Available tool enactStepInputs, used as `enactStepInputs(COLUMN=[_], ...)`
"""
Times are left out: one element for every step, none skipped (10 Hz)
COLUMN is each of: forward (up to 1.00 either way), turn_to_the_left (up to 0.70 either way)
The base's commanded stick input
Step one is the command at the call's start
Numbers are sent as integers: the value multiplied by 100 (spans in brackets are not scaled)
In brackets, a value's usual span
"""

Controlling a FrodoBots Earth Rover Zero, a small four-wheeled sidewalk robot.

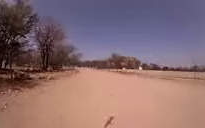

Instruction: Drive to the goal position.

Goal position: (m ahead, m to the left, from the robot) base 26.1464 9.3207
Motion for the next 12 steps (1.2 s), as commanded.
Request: enactStepInputs(forward=[100,100,100,100,100,100,100,100,100,100,100,100], turn_to_the_left=[28,11,0,0,0,0,0,0,0,0,0,0])
